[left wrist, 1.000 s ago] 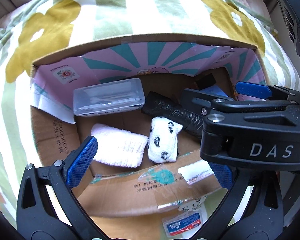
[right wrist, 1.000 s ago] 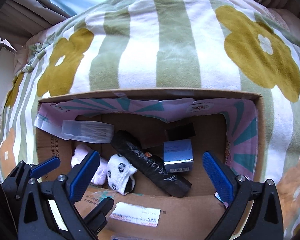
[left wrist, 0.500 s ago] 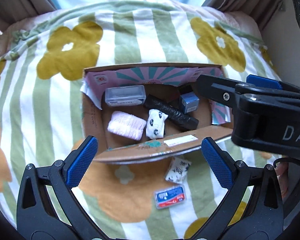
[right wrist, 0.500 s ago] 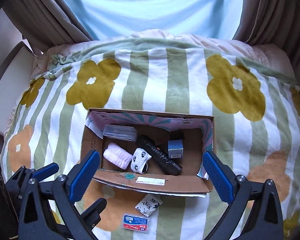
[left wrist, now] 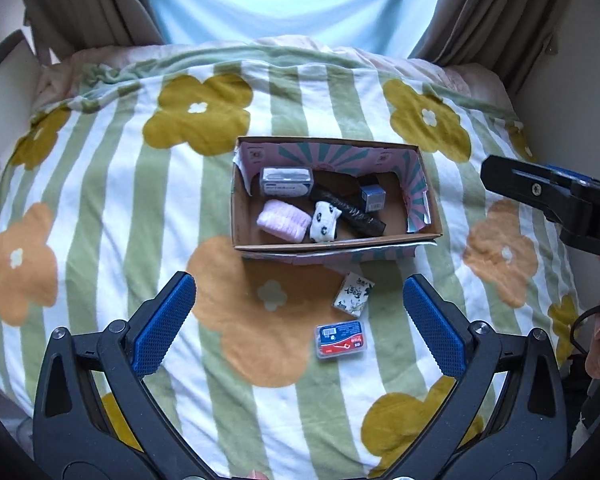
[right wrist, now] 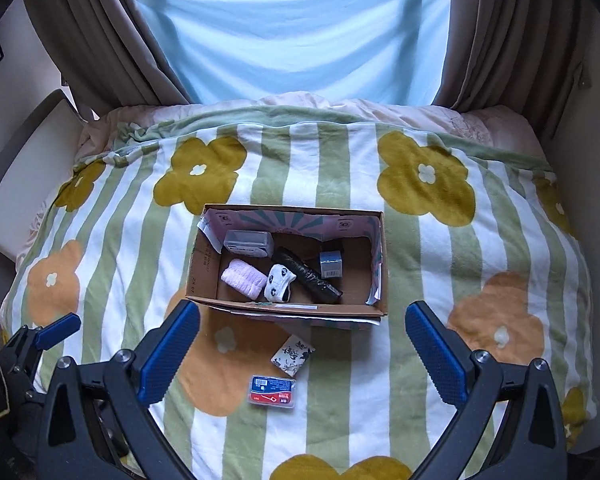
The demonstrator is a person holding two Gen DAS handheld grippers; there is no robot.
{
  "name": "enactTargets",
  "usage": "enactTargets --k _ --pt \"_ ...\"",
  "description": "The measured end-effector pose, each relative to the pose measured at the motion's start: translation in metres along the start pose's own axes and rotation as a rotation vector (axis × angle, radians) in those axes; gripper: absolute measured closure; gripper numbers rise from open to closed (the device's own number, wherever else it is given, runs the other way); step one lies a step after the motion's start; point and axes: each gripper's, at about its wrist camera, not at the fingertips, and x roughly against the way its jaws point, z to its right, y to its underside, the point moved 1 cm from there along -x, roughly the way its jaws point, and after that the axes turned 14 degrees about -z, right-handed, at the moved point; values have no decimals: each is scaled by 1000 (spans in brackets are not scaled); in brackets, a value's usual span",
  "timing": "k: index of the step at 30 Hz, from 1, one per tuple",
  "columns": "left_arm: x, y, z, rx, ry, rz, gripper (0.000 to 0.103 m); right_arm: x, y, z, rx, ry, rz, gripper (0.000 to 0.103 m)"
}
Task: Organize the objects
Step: 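Lift both tools back from the box toward the last two items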
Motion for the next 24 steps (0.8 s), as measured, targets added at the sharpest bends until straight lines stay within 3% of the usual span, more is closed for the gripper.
enactTargets --k 10,24 --pt "32 44 -24 58 30 56 0 14 52 2 7 -19 59 1" --pt "33 60 -20 28 16 26 0 26 52 -11 186 -94 146 1"
